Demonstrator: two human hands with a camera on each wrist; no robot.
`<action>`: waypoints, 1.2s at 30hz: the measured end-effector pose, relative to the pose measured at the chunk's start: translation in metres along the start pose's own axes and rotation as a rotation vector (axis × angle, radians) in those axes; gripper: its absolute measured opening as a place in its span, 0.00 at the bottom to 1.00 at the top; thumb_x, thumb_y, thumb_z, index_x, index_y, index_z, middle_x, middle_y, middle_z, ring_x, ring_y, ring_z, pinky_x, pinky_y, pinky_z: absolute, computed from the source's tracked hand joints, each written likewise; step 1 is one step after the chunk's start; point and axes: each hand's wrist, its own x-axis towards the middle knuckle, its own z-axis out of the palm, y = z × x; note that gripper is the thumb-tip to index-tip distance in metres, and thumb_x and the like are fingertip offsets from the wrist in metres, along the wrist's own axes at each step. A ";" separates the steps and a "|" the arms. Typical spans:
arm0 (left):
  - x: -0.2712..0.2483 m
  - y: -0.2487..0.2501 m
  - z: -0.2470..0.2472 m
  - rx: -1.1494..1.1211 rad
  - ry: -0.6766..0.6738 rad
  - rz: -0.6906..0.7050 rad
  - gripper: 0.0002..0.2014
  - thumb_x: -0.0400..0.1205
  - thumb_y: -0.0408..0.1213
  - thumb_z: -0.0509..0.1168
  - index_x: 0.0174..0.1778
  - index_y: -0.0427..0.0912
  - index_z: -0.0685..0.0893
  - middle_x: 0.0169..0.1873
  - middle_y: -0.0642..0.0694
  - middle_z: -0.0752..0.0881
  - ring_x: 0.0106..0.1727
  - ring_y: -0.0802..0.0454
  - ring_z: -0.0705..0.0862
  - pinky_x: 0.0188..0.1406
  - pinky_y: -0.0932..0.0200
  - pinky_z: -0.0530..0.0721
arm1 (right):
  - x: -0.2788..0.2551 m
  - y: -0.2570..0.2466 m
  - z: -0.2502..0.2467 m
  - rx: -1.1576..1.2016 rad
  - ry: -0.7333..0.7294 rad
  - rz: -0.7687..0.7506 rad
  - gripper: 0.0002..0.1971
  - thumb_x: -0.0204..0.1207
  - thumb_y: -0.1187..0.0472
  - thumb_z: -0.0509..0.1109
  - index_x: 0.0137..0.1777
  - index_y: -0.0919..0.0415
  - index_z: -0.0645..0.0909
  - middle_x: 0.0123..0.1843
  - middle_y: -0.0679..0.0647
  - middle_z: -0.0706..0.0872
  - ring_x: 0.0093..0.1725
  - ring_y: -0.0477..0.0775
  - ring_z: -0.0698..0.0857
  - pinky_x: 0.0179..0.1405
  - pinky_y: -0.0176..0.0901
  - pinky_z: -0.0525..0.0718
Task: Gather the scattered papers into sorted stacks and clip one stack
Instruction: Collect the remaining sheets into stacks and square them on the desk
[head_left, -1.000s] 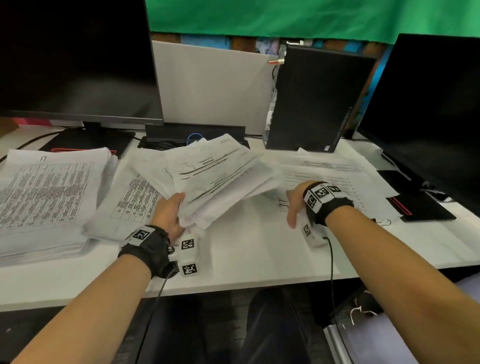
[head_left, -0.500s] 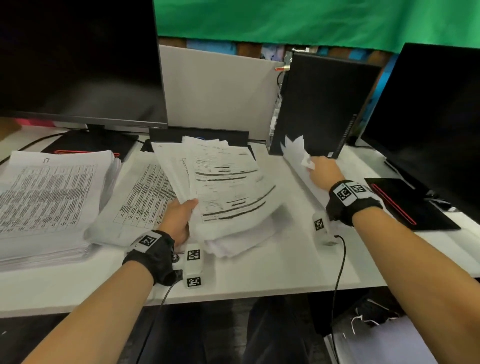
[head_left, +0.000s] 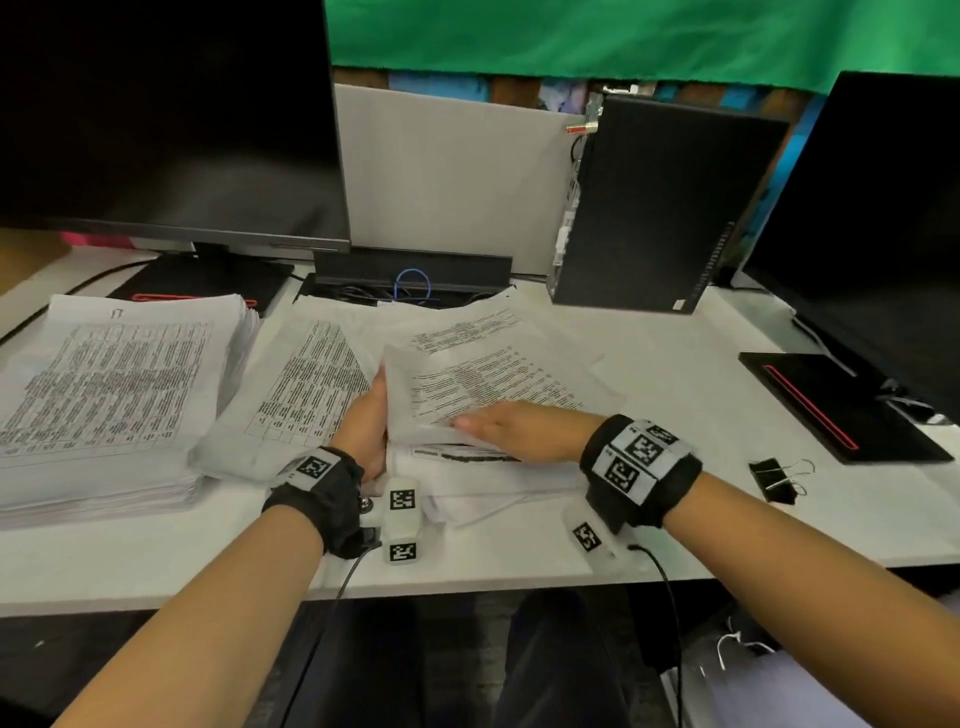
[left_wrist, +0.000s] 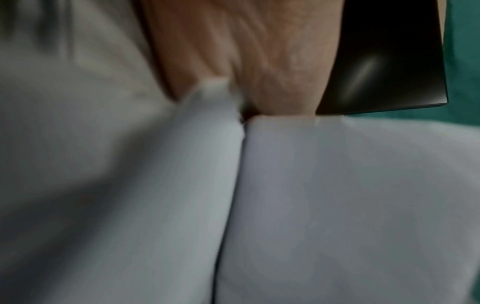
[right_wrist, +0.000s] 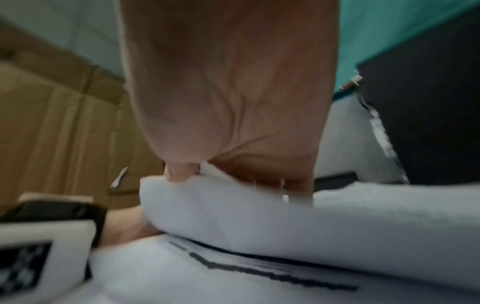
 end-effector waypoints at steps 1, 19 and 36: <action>0.000 0.000 0.001 0.004 0.011 0.002 0.33 0.78 0.63 0.62 0.69 0.40 0.81 0.62 0.35 0.85 0.63 0.36 0.84 0.67 0.38 0.78 | -0.002 0.003 -0.003 0.050 -0.007 0.027 0.25 0.88 0.41 0.46 0.77 0.49 0.74 0.76 0.51 0.78 0.74 0.54 0.75 0.76 0.47 0.69; 0.002 0.000 -0.001 0.087 0.099 0.030 0.20 0.84 0.21 0.55 0.73 0.32 0.71 0.56 0.33 0.85 0.55 0.35 0.85 0.60 0.36 0.80 | 0.001 -0.001 -0.070 -0.225 1.120 -0.273 0.25 0.74 0.80 0.62 0.65 0.57 0.85 0.57 0.55 0.90 0.53 0.54 0.87 0.57 0.49 0.85; -0.002 0.003 0.001 0.021 0.098 0.024 0.19 0.83 0.20 0.57 0.70 0.29 0.74 0.61 0.29 0.83 0.54 0.36 0.85 0.52 0.42 0.84 | 0.039 0.011 -0.011 -0.600 -0.026 0.118 0.50 0.74 0.58 0.73 0.87 0.50 0.41 0.88 0.56 0.53 0.84 0.64 0.59 0.79 0.64 0.66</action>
